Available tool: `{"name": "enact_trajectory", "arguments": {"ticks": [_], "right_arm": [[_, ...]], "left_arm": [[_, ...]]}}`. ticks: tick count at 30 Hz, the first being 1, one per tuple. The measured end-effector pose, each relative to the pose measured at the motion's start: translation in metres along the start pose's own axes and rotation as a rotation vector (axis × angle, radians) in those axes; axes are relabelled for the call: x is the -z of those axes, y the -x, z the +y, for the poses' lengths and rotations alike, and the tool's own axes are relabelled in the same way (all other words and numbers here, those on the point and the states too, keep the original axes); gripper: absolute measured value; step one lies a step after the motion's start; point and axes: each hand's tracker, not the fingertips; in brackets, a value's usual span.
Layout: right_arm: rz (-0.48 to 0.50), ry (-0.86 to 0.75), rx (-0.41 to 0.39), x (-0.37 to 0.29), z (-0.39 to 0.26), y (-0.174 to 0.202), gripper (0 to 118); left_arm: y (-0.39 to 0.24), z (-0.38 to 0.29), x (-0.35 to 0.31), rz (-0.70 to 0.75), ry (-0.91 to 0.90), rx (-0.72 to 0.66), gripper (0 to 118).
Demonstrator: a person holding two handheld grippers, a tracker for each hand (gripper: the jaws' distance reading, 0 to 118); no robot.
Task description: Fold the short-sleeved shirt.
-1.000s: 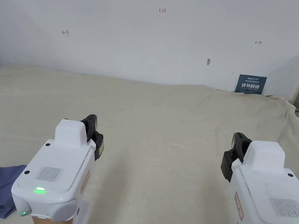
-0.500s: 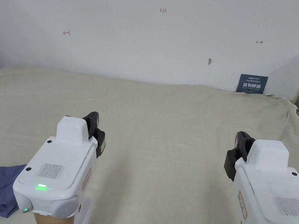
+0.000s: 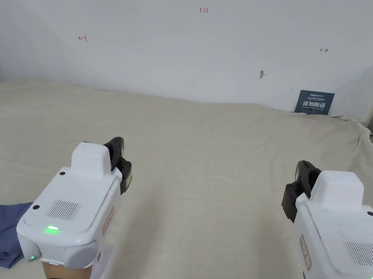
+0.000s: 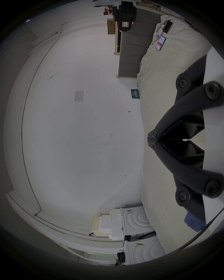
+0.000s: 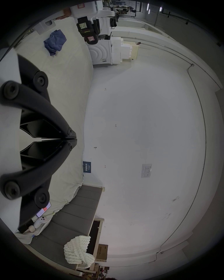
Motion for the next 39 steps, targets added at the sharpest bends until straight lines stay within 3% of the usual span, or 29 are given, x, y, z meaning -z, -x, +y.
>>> {"name": "enact_trajectory", "arguments": {"ticks": [39], "right_arm": [[0.007, -0.009, -0.002, -0.0045, 0.0039, -0.0013, 0]], "left_arm": [[0.0012, -0.0005, -0.0021, -0.008, 0.000, 0.006, 0]]}}
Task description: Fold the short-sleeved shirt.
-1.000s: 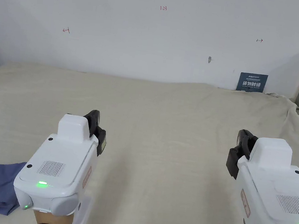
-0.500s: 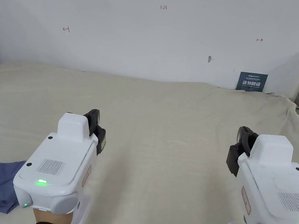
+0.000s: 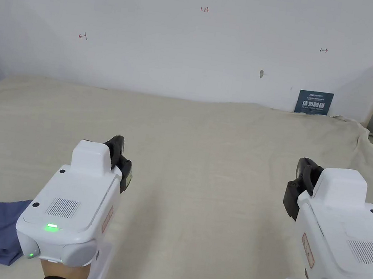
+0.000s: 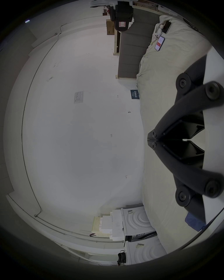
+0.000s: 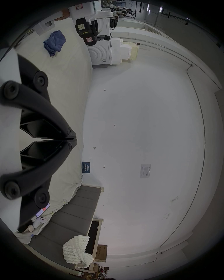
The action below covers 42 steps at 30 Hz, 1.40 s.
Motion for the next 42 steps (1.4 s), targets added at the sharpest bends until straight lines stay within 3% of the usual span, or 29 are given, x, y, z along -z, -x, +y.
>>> {"name": "enact_trajectory", "arguments": {"ticks": [16, 19, 20, 22, 23, 24, 25, 28, 32, 42], "right_arm": [[-0.009, -0.004, 0.005, -0.0008, 0.0002, -0.0009, 1], [-0.012, 0.004, 0.008, -0.0011, -0.0001, -0.0011, 16], [-0.012, 0.008, 0.009, -0.0013, -0.0003, -0.0011, 16], [-0.004, 0.020, 0.011, -0.0005, -0.0015, -0.0026, 70], [0.004, 0.023, 0.017, 0.0000, -0.0025, -0.0030, 91], [0.003, 0.021, 0.019, -0.0003, -0.0036, -0.0026, 106], [0.002, 0.019, 0.019, -0.0006, -0.0039, -0.0026, 110], [0.006, 0.021, 0.024, -0.0013, -0.0048, -0.0034, 112], [0.003, 0.022, 0.038, -0.0020, -0.0052, -0.0056, 118], [-0.011, 0.016, 0.050, -0.0026, -0.0053, -0.0095, 118]], "left_arm": [[0.0006, -0.0010, -0.0026, 0.016, -0.002, 0.019, 0], [0.0013, -0.0019, -0.0022, 0.021, 0.007, 0.015, 11], [0.0020, -0.0023, -0.0014, 0.023, 0.016, 0.007, 11], [0.0044, -0.0036, 0.0010, 0.005, 0.040, -0.009, 45], [0.0050, -0.0046, 0.0017, 0.001, 0.044, -0.012, 63], [0.0046, -0.0062, 0.0015, 0.002, 0.043, -0.011, 79], [0.0039, -0.0078, 0.0013, 0.004, 0.041, -0.010, 90], [0.0025, -0.0087, 0.0008, 0.021, 0.047, -0.007, 116], [0.0047, -0.0091, -0.0017, 0.017, 0.033, -0.015, 118], [0.0046, -0.0083, -0.0054, 0.041, 0.001, 0.006, 118]]}}
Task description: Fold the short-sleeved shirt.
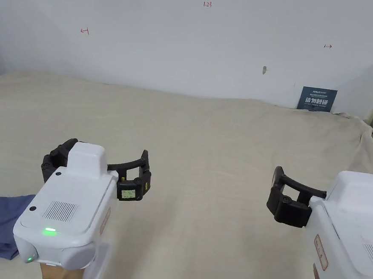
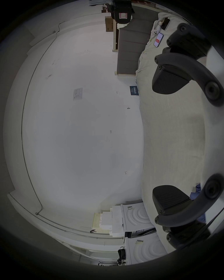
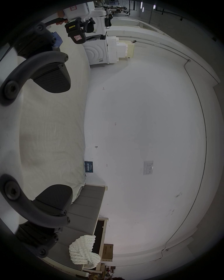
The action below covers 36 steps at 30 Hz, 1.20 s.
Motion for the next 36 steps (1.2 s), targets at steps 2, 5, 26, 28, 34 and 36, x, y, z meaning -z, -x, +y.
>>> {"name": "enact_trajectory", "arguments": {"ticks": [2, 5, 26, 28, 34, 36], "right_arm": [[-0.002, -0.001, 0.003, 0.0006, 0.0001, -0.0002, 118], [-0.005, -0.004, 0.006, 0.0013, 0.0002, -0.0009, 118], [-0.001, -0.014, 0.001, 0.0037, 0.0038, 0.0001, 118], [-0.001, -0.015, 0.000, 0.0031, 0.0041, 0.0003, 118], [-0.004, -0.014, 0.005, 0.0027, 0.0036, -0.0003, 118], [-0.003, -0.013, 0.004, 0.0029, 0.0031, -0.0006, 118]], "left_arm": [[-0.0003, 0.0004, 0.0006, 0.007, -0.002, 0.004, 118], [-0.0006, 0.0016, 0.0004, 0.011, -0.010, 0.007, 118], [-0.0020, 0.0044, 0.0020, 0.011, -0.024, 0.021, 118], [-0.0028, 0.0047, 0.0021, 0.010, -0.024, 0.023, 118], [-0.0036, 0.0047, 0.0028, 0.012, -0.024, 0.026, 118], [-0.0040, 0.0049, 0.0031, 0.010, -0.024, 0.026, 118]]}}
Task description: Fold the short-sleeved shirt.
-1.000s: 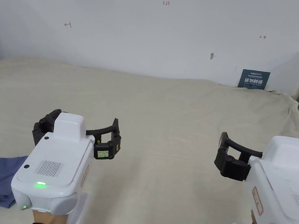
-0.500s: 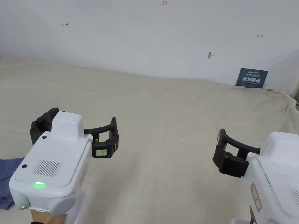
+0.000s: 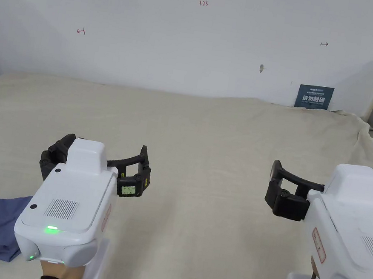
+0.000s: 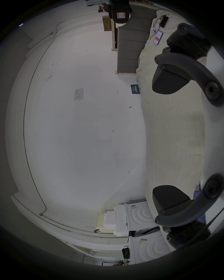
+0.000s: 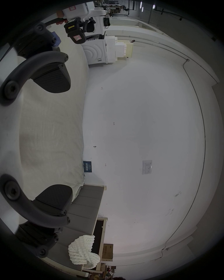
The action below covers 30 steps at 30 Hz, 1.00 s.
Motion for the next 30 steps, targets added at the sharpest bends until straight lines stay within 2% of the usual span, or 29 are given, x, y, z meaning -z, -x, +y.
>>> {"name": "enact_trajectory", "arguments": {"ticks": [30], "right_arm": [[0.003, 0.003, -0.005, 0.0006, 0.0009, -0.0001, 118]], "left_arm": [[0.0001, 0.0008, -0.0009, -0.002, -0.002, 0.007, 118]]}}
